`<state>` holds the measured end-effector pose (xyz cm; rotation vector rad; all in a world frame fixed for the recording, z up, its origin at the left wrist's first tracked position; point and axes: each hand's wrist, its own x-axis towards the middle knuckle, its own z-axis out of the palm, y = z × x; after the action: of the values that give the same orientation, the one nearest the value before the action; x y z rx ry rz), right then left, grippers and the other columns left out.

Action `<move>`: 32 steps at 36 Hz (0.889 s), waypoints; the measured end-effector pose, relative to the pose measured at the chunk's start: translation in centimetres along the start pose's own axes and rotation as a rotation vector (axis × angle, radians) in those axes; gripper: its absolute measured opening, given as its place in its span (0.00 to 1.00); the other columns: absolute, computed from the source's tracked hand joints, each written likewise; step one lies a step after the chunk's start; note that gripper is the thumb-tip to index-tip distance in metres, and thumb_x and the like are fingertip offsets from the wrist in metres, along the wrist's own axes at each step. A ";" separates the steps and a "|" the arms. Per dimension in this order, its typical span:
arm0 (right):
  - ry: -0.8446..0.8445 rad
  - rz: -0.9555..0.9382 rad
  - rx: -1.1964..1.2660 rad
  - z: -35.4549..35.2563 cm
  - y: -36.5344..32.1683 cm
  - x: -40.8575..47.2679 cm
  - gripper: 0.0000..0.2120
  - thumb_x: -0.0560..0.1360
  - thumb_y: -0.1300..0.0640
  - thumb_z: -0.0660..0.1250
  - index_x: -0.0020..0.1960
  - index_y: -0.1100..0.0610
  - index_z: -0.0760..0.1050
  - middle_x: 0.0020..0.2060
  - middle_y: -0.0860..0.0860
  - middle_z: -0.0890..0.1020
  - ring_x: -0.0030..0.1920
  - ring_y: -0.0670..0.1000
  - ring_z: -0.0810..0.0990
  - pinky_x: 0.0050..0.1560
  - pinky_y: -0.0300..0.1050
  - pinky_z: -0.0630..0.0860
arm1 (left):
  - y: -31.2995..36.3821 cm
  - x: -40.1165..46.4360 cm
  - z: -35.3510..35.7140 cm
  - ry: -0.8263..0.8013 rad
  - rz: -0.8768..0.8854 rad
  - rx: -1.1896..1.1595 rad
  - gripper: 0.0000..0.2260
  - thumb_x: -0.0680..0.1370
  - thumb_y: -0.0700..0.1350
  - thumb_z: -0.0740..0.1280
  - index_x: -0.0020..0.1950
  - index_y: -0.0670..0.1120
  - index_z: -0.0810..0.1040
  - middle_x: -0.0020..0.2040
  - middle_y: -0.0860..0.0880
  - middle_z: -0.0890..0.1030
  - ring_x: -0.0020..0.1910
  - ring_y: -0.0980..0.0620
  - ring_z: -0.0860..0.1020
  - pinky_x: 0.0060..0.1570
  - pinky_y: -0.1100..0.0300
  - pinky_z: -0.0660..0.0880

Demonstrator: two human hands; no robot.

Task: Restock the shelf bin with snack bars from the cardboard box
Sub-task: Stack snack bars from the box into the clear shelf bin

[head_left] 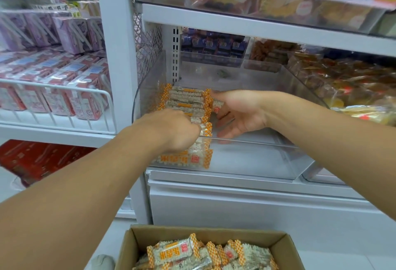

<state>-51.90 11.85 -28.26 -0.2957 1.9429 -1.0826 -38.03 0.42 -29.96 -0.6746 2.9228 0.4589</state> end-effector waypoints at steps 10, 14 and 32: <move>-0.045 -0.053 -0.017 2.5 0.2 -0.8 0.19 0.84 0.41 0.54 0.52 0.56 0.72 0.51 0.54 0.77 0.60 0.57 0.78 0.54 0.56 0.80 | 0.2 -0.1 0.1 0.010 0.011 -0.001 0.15 0.75 0.56 0.46 0.46 0.49 0.68 0.67 0.43 0.75 0.63 0.42 0.72 0.64 0.45 0.71; 0.068 -0.001 -0.151 1.0 0.3 -1.9 0.34 0.80 0.33 0.57 0.75 0.57 0.62 0.67 0.62 0.71 0.56 0.64 0.79 0.47 0.60 0.83 | 0.1 -0.1 0.1 0.018 0.015 -0.022 0.14 0.77 0.55 0.48 0.46 0.50 0.69 0.65 0.43 0.76 0.60 0.43 0.73 0.63 0.45 0.72; -0.171 0.036 0.038 1.1 0.9 -2.6 0.40 0.81 0.32 0.51 0.70 0.70 0.67 0.62 0.64 0.74 0.57 0.61 0.80 0.57 0.57 0.80 | -0.1 -0.7 -0.1 0.067 0.090 0.041 0.28 0.68 0.54 0.47 0.59 0.51 0.79 0.65 0.45 0.78 0.62 0.42 0.75 0.61 0.45 0.74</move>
<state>-49.32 13.21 -27.80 -0.3202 1.7681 -1.0354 -37.36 0.62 -29.78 -0.5666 3.0265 0.3914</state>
